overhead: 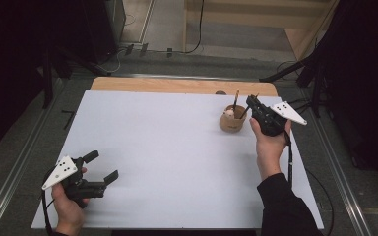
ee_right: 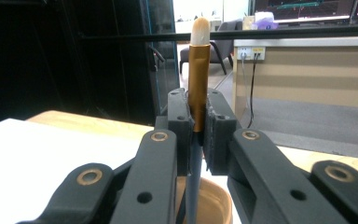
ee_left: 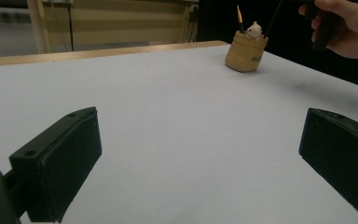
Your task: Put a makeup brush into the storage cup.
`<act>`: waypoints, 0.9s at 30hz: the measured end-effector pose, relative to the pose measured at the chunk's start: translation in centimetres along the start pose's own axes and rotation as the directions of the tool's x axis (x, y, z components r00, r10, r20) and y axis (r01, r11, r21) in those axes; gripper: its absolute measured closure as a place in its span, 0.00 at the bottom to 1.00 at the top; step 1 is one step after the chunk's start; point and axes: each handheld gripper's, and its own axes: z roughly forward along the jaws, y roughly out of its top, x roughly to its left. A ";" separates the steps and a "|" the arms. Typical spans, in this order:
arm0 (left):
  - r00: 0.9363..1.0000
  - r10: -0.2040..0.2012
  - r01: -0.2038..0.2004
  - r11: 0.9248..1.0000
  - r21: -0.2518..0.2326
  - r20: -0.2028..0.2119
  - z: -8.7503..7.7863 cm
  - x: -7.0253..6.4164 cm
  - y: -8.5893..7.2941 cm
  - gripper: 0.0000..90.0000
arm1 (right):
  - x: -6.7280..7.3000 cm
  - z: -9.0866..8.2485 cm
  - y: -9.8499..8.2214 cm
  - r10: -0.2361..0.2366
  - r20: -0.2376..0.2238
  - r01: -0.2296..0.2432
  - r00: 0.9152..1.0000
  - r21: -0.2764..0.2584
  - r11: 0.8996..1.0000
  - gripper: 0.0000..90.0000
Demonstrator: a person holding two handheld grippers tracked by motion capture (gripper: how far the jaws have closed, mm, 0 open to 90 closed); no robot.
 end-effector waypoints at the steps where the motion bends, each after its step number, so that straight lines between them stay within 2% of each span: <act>1: 1.000 0.000 0.000 1.000 0.001 0.000 0.0 0.0 0.0 0.00 | 0.0 0.1 -0.1 -0.002 -0.002 0.002 1.000 0.005 1.000 0.94; 22: 1.000 0.003 -0.003 1.000 -0.001 -0.001 0.0 0.0 -0.1 0.00 | 0.2 1.5 -1.8 0.002 -0.018 0.001 1.000 0.117 0.993 0.93; 27: 1.000 0.006 -0.006 1.000 0.003 -0.003 0.0 0.0 0.0 0.00 | -0.1 1.2 -1.6 0.050 -0.015 -0.047 0.999 0.134 0.990 0.80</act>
